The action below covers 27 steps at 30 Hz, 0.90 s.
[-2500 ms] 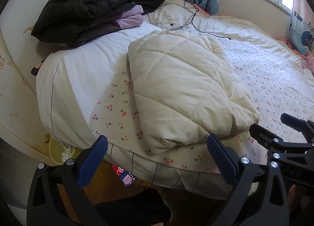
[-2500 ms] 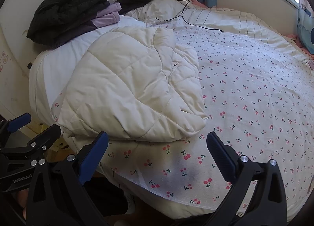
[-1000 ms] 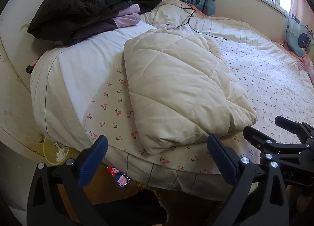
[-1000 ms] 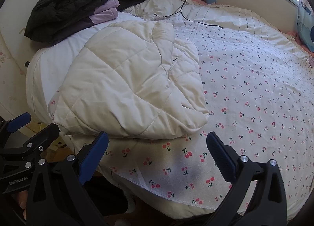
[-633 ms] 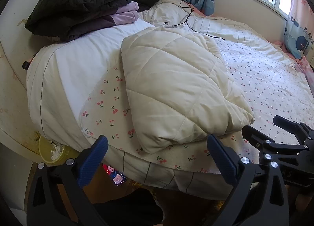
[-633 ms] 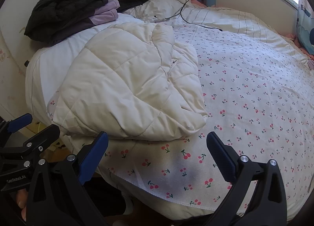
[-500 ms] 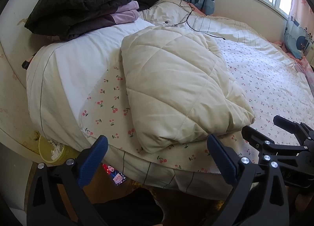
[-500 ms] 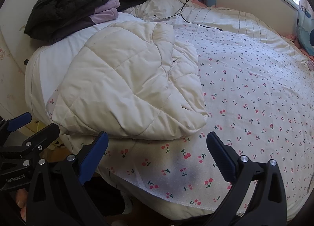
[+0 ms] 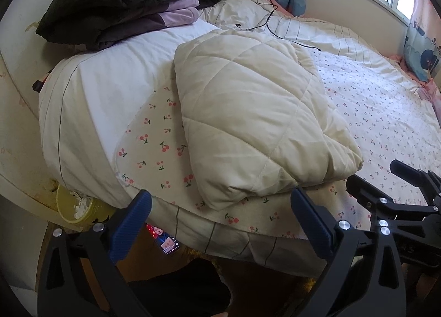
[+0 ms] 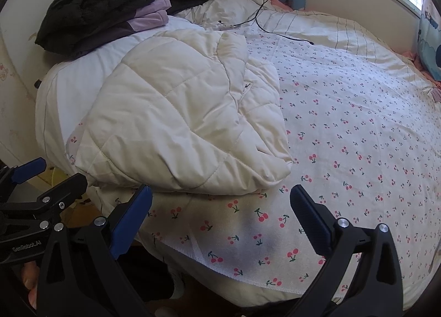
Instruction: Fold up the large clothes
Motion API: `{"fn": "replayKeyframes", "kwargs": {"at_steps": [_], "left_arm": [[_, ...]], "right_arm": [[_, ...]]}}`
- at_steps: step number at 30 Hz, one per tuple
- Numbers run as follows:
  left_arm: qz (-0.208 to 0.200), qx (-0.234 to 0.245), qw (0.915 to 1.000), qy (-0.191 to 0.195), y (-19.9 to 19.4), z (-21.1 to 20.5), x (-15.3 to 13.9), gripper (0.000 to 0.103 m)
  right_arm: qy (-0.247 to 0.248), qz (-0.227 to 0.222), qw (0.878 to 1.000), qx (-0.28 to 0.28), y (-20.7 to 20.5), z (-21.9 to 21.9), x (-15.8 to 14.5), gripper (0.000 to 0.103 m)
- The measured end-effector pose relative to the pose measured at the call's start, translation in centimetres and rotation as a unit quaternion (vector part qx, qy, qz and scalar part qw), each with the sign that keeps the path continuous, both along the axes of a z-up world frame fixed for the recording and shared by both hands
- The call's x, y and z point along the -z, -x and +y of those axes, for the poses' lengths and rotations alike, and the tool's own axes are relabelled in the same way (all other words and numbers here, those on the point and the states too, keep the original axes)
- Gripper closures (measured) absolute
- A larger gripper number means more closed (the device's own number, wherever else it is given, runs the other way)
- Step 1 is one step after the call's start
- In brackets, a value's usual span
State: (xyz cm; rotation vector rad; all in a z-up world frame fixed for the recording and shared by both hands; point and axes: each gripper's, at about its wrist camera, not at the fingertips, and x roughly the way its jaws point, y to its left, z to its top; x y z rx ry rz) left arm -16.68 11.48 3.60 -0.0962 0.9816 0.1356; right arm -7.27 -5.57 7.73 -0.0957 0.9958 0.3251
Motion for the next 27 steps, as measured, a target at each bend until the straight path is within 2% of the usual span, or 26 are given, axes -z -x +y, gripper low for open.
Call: {"fn": "replayKeyframes", "kwargs": {"at_steps": [13, 21, 27], "left_arm": [[0.004, 0.004, 1.0, 0.007, 0.17, -0.1, -0.63, 0.007], [0.013, 0.001, 0.9999, -0.003, -0.24, -0.15, -0.51, 0.007], [0.025, 0.002, 0.9996, 0.009, -0.69, 0.17, -0.13, 0.007]], "right_arm": [[0.001, -0.01, 1.0, 0.0, 0.28, -0.11, -0.79, 0.006], [0.0, -0.009, 1.0, 0.001, 0.39, -0.18, -0.74, 0.006], [0.0, -0.007, 1.0, 0.002, 0.32, -0.33, -0.61, 0.006]]}}
